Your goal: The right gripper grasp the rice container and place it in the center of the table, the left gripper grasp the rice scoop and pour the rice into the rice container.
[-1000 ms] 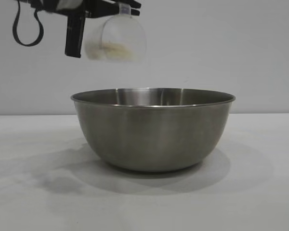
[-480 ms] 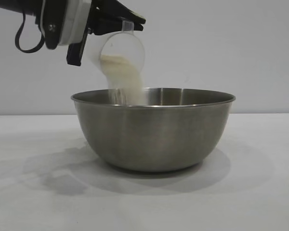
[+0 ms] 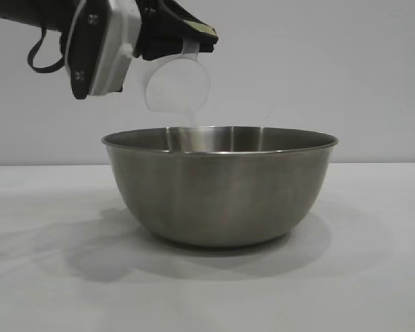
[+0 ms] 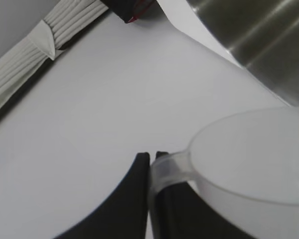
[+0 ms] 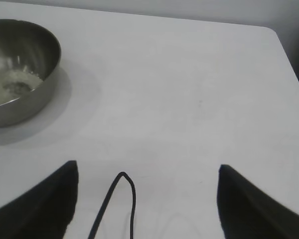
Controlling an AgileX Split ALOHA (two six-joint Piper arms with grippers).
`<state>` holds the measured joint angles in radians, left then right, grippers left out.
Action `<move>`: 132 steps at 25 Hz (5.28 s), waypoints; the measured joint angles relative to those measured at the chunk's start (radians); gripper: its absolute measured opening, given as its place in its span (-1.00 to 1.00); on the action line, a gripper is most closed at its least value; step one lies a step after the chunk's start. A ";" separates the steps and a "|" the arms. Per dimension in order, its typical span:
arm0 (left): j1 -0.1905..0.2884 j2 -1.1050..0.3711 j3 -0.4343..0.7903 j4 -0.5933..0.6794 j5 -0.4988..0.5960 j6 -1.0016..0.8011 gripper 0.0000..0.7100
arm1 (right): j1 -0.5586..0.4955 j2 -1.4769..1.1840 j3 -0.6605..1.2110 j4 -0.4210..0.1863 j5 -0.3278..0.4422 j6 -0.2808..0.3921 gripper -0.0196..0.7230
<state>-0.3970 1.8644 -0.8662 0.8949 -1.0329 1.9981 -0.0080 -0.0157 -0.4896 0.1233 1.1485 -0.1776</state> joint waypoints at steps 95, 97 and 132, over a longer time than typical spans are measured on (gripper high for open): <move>0.043 0.116 0.608 -1.052 -0.106 -1.944 -0.18 | 0.000 0.000 0.000 0.000 0.000 0.000 0.51; 0.043 0.080 0.648 -1.043 -0.106 -1.944 -0.18 | 0.000 0.000 0.000 0.000 0.000 0.000 0.51; 0.043 -0.625 0.412 -0.876 1.156 -2.076 -0.18 | 0.000 0.000 0.000 0.000 0.000 0.000 0.51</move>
<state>-0.3540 1.2399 -0.4546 0.0186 0.1227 -0.0781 -0.0080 -0.0157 -0.4896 0.1233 1.1485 -0.1776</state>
